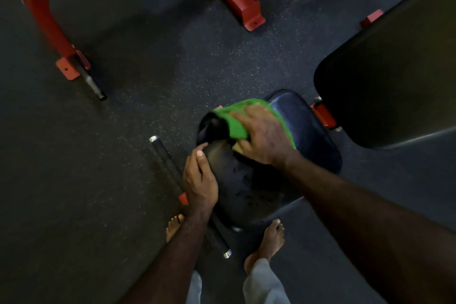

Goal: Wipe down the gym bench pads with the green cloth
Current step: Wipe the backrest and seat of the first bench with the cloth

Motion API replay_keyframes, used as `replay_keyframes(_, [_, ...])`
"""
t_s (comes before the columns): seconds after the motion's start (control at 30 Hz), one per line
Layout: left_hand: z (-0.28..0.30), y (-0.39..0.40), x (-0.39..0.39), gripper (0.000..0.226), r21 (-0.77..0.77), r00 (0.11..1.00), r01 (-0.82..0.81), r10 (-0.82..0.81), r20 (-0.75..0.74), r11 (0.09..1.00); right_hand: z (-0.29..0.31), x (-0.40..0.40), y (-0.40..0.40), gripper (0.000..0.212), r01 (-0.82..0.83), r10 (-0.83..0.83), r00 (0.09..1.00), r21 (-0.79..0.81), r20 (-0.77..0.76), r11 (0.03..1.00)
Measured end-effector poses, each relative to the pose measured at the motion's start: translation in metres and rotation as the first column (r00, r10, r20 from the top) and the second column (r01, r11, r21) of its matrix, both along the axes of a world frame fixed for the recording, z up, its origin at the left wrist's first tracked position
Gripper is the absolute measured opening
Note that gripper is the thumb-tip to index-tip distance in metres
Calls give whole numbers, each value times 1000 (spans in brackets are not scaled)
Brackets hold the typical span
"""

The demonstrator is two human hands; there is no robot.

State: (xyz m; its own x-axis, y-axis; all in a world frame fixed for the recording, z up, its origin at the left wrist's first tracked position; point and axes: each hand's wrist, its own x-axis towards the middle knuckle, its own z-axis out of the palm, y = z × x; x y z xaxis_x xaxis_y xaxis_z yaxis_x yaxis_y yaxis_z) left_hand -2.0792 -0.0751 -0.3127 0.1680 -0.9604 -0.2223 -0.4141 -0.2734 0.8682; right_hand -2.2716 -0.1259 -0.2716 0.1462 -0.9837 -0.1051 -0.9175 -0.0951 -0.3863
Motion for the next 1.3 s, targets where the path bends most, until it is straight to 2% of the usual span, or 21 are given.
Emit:
replay_keyframes(0.07, [1,-1,0,49,-37,999,14,-15,-30,999,1,15,0,73,286,-286,958,-13,15,958])
replay_keyframes(0.1, [0,-1,0,49,-48,999,9,-11,-39,999,1,29,5,74,307,-307,952,-11,10,952])
replay_keyframes(0.17, [-1,1,-2,50,-5,999,-22,22,-27,1000,-3,46,23,77,84,-84,996,2,29,996])
replay_keyframes(0.23, [-1,2,-2,53,85,998,-59,57,17,995,-6,27,31,79,-167,167,985,10,41,986])
replay_keyframes(0.27, [2,2,-2,53,92,998,-51,48,30,994,-7,15,27,79,-174,175,984,-9,36,985])
replay_keyframes(0.3, [4,1,-2,50,61,999,-27,25,37,998,-7,8,23,77,-93,94,995,-17,44,996])
replay_keyframes(0.37, [6,0,0,46,-10,1000,18,-18,7,1000,-6,16,27,75,219,-215,971,-26,106,975])
replay_keyframes(0.43, [4,0,1,48,-23,999,8,-9,-33,1000,-3,48,43,76,316,-312,936,-1,166,949])
replay_keyframes(0.57, [-1,3,-1,54,130,997,-73,71,16,989,-7,37,76,70,-120,125,983,-47,134,992])
replay_keyframes(0.63, [4,1,-1,51,112,998,-60,60,4,992,-7,18,72,68,-35,41,992,-51,118,998])
replay_keyframes(0.7, [8,0,0,48,74,998,-23,27,-48,997,-5,30,78,70,224,-219,963,-10,158,975])
replay_keyframes(0.73, [7,-1,1,47,69,997,-21,26,-79,997,-5,46,85,72,279,-277,946,12,170,960])
replay_keyframes(0.8, [2,-1,2,44,175,987,-68,93,-134,982,-11,68,106,76,182,-182,972,17,149,983])
replay_keyframes(0.87, [-2,-4,3,38,341,947,-127,216,-239,932,-13,53,118,68,11,-8,993,-22,118,1000])
replay_keyframes(0.9, [-3,-5,5,36,371,927,-128,244,-285,920,-11,39,118,65,-3,9,994,-55,111,998])
replay_keyframes(0.97, [-3,-8,10,31,371,894,-73,225,-387,926,-10,26,121,64,181,-169,975,-77,141,980])
replay_keyframes(1.03, [-6,-9,14,31,361,838,0,197,-509,932,-5,42,135,75,440,-436,878,28,199,898])
replay_keyframes(1.1, [-7,-10,16,32,388,792,11,229,-566,922,-6,66,156,80,408,-416,893,80,173,909])
replay_keyframes(1.2, [-6,-12,13,31,432,796,-27,281,-536,901,-12,49,177,72,99,-97,991,-14,96,995])
replay_keyframes(1.23, [-7,-12,12,31,438,793,-25,285,-538,899,-14,39,179,66,116,-113,990,-40,87,992])
replay_keyframes(1.3, [-10,-11,14,32,431,777,0,271,-568,902,-13,42,179,68,361,-357,923,1,142,933])
